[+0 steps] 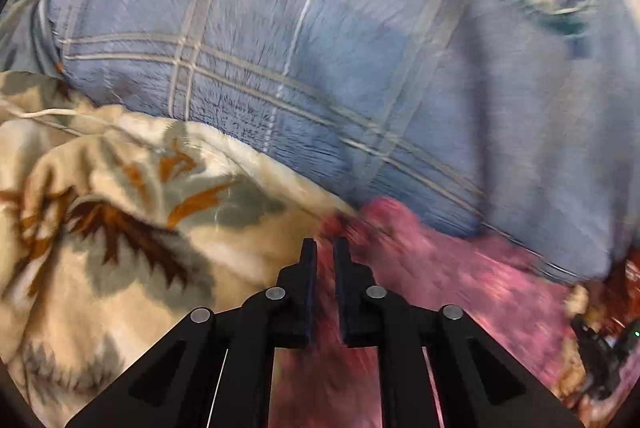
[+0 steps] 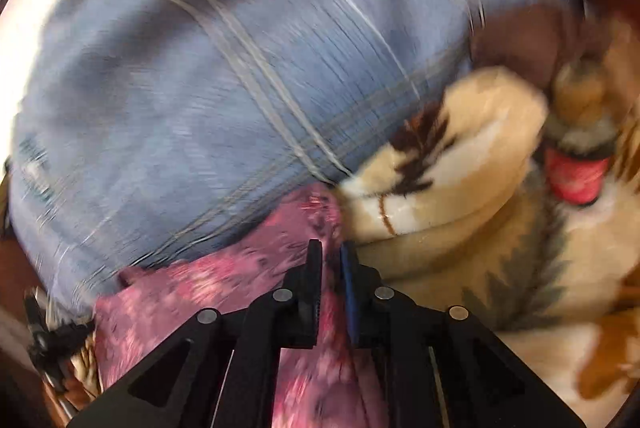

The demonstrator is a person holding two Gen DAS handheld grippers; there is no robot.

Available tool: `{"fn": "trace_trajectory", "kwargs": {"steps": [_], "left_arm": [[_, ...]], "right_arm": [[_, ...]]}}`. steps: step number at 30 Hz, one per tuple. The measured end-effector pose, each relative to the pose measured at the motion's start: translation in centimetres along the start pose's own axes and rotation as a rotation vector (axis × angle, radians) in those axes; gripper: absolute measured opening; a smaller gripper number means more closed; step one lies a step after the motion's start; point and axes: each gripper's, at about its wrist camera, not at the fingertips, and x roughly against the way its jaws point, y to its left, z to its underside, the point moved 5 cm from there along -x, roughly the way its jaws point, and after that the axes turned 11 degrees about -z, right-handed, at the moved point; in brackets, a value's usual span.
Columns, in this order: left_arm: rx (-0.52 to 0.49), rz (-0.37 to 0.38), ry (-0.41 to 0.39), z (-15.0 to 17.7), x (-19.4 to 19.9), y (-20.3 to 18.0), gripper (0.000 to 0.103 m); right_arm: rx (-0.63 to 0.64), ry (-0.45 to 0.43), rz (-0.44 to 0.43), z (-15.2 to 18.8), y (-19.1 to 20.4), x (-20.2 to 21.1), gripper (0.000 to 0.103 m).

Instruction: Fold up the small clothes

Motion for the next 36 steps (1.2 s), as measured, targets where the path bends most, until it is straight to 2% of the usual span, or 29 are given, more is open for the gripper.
{"fn": "trace_trajectory", "kwargs": {"steps": [1, 2, 3, 6, 8, 9, 10, 11, 12, 14, 16, 18, 21, 23, 25, 26, 28, 29, 30, 32, 34, 35, 36], "left_arm": [[-0.009, 0.026, -0.021, 1.0, 1.4, -0.3, 0.021], [-0.017, 0.039, -0.033, 2.5, 2.7, -0.5, 0.044], [-0.021, 0.039, -0.038, 4.3, 3.5, -0.5, 0.062], [-0.036, 0.019, -0.046, 9.0, 3.7, -0.6, 0.060], [-0.051, -0.075, 0.001, 11.5, 1.6, 0.0, 0.057], [-0.061, -0.116, 0.035, 12.0, 0.8, 0.0, 0.047], [-0.081, -0.143, 0.084, 12.6, -0.3, 0.2, 0.044], [-0.088, -0.142, 0.075, 12.4, -0.1, 0.0, 0.043], [-0.085, -0.130, 0.060, 12.2, 0.8, 0.0, 0.040], [-0.058, -0.061, 0.044, 11.4, 2.7, 0.1, 0.042], [-0.027, 0.023, 0.044, 11.0, 4.5, 0.3, 0.050], [-0.016, 0.069, 0.042, 11.1, 5.6, 0.7, 0.056], [-0.030, 0.064, 0.041, 11.5, 5.6, 1.5, 0.058], [-0.053, 0.019, 0.074, 12.0, 4.7, 2.1, 0.057], [-0.048, -0.003, 0.103, 12.4, 3.5, 2.5, 0.057], [-0.047, -0.019, 0.115, 12.5, 3.1, 2.7, 0.057], [-0.049, -0.032, 0.126, 12.5, 2.4, 3.1, 0.057], [-0.051, -0.040, 0.139, 12.4, 2.2, 3.2, 0.056], [-0.053, -0.037, 0.151, 12.3, 1.9, 3.2, 0.056], [-0.043, -0.027, 0.164, 12.0, 1.8, 3.2, 0.055], [-0.027, 0.012, 0.171, 11.5, 2.2, 3.4, 0.054], [-0.009, 0.055, 0.166, 10.9, 3.0, 3.8, 0.054], [0.008, 0.085, 0.156, 10.4, 3.5, 4.2, 0.054]], "right_arm": [[0.025, -0.018, -0.027, 0.6, 0.9, 1.3, 0.017], [0.046, -0.030, -0.058, 1.4, 1.8, 2.5, 0.024], [0.061, -0.027, -0.080, 2.4, 2.4, 3.4, 0.028], [0.059, 0.023, -0.096, 6.4, 2.6, 4.2, 0.027], [0.061, 0.091, -0.007, 9.5, 0.8, 3.8, 0.027], [0.056, 0.128, 0.034, 11.0, 0.1, 3.4, 0.025], [0.048, 0.115, 0.026, 11.8, -0.2, 4.1, 0.025], [0.042, 0.105, 0.037, 11.8, 0.1, 5.1, 0.025], [0.032, 0.110, 0.050, 11.4, 0.3, 5.9, 0.030], [0.004, 0.074, 0.013, 11.0, 0.9, 8.5, 0.031], [-0.030, 0.055, 0.023, 11.7, 1.0, 11.4, 0.039], [-0.085, 0.064, 0.039, 13.4, 0.5, 13.1, 0.045], [-0.155, 0.073, 0.086, 15.6, -1.6, 13.3, 0.045], [-0.225, 0.067, 0.058, 16.3, -2.4, 12.5, 0.045], [-0.264, 0.064, 0.006, 15.8, -2.3, 10.3, 0.033], [-0.261, 0.070, 0.005, 15.8, -2.2, 10.0, 0.010], [-0.226, 0.042, -0.014, 15.2, -1.1, 10.6, 0.010], [-0.180, 0.024, 0.016, 14.9, -0.8, 11.2, 0.010], [-0.137, 0.031, 0.059, 14.8, -0.9, 11.5, 0.010], [-0.142, 0.109, 0.124, 15.6, -2.3, 10.8, 0.012], [-0.122, 0.111, 0.150, 15.9, -2.1, 11.1, 0.016], [-0.077, 0.093, 0.192, 15.7, -1.2, 11.7, 0.022], [-0.042, 0.070, 0.231, 15.6, -0.4, 12.3, 0.022]]}}
